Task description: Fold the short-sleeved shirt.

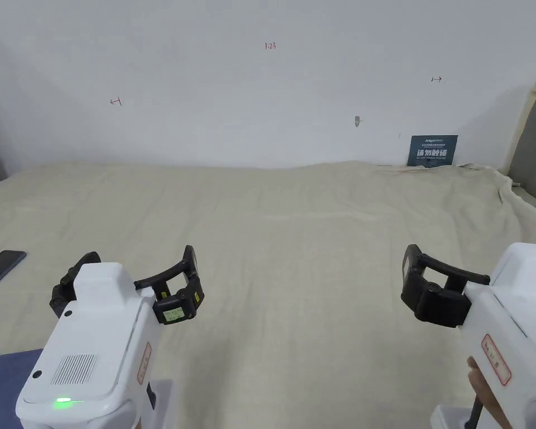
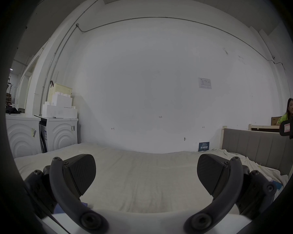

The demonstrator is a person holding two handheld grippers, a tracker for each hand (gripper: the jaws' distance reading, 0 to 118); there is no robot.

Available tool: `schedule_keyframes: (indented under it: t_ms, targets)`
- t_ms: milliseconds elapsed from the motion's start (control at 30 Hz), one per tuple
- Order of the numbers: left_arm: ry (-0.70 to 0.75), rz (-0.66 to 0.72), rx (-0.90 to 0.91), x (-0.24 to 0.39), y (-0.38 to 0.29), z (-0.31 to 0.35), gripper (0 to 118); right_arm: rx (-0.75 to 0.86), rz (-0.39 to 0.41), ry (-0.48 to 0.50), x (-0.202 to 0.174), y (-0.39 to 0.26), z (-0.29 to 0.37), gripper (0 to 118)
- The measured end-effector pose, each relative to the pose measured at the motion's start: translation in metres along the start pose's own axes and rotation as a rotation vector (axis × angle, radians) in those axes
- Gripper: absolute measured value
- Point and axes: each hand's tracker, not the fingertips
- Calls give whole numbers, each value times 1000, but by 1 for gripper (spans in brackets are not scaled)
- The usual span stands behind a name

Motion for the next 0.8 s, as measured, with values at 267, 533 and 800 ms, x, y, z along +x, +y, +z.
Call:
schedule_keyframes:
  t_ms: [267, 533, 800]
  targets:
    - [-1, 1, -7, -2, 0, 0, 118, -373, -133, -311, -5, 20, -18, 117]
    - [-8, -3, 5, -4, 4, -1, 118, -398, -181, -283, 3, 12, -26, 117]
    - [-12, -8, 13, -2, 6, -2, 118, -383, -118, -258, 2, 11, -25, 117]
